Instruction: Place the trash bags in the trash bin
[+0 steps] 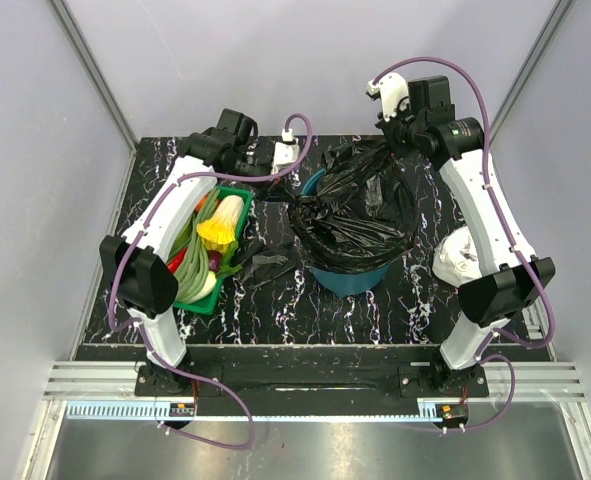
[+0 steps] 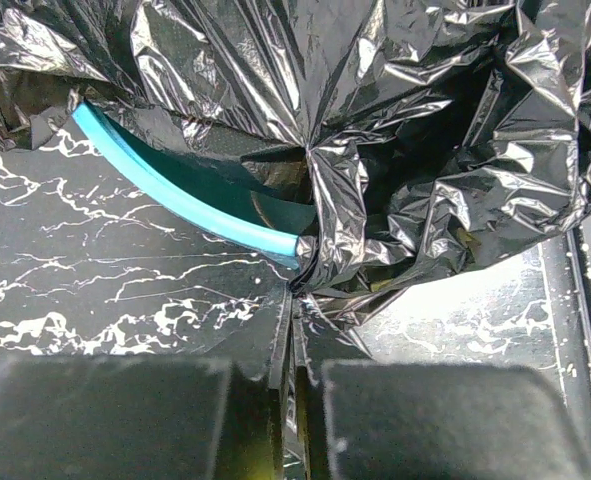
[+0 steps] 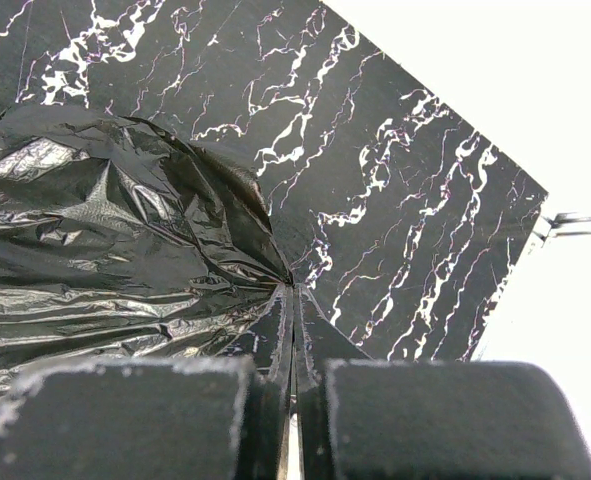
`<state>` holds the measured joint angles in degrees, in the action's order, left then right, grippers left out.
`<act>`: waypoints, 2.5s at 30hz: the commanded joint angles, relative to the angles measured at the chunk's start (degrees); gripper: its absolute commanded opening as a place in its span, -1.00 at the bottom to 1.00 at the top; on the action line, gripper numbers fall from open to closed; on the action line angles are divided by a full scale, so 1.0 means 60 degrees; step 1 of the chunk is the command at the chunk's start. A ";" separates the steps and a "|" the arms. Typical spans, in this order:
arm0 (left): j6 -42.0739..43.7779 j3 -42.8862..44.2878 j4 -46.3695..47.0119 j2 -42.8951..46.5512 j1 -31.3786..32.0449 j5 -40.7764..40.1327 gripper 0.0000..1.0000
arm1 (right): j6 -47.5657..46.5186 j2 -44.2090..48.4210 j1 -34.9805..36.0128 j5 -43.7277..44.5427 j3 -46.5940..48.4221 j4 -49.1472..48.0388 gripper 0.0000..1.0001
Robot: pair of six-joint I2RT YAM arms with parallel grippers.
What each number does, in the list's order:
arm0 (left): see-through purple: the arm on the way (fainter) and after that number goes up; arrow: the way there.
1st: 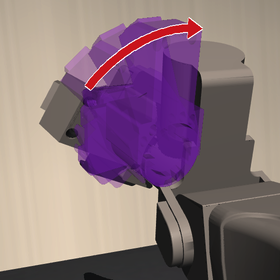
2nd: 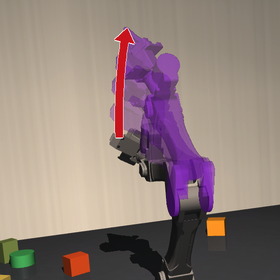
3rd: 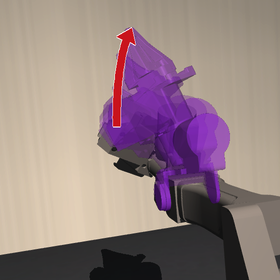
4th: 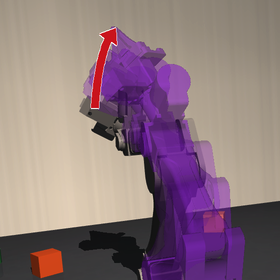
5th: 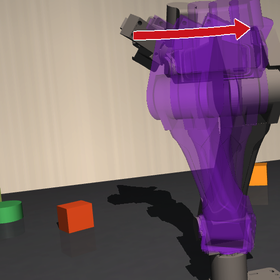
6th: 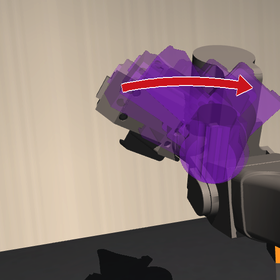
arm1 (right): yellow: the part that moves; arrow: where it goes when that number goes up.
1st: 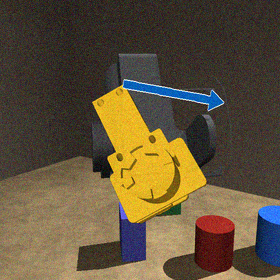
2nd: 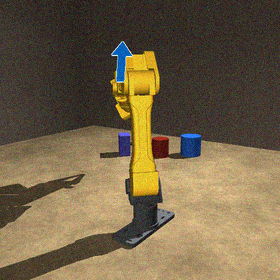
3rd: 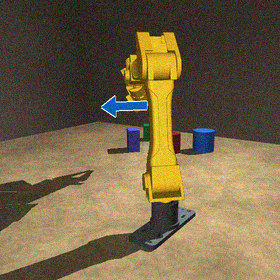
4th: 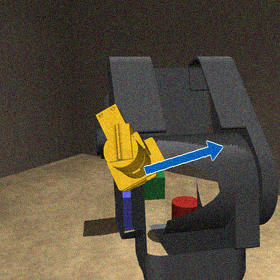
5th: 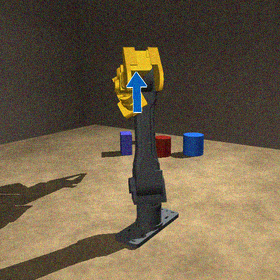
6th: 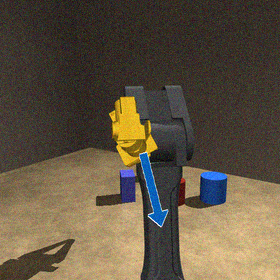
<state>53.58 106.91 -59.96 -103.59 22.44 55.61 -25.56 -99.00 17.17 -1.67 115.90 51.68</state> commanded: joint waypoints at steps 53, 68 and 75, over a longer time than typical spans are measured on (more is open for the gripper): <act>-0.1943 -0.2145 0.2450 0.1489 0.0200 -0.2004 -1.00 | 0.0100 0.0841 0.0039 0.0573 -0.1388 -0.0953 -0.96; -0.2236 -0.2336 0.2890 0.1562 0.0728 -0.2340 -0.95 | 0.0422 0.1632 0.0039 -0.1111 -0.0697 0.0950 -0.15; -0.2236 -0.2321 0.2890 0.1723 0.0728 -0.2516 -0.95 | 0.0408 0.1998 0.0039 -0.1493 -0.1678 0.1143 -0.10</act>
<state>40.42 92.75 -45.17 -95.13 26.70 40.66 -23.53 -88.92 17.17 -7.88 108.40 56.90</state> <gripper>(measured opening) 0.024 0.448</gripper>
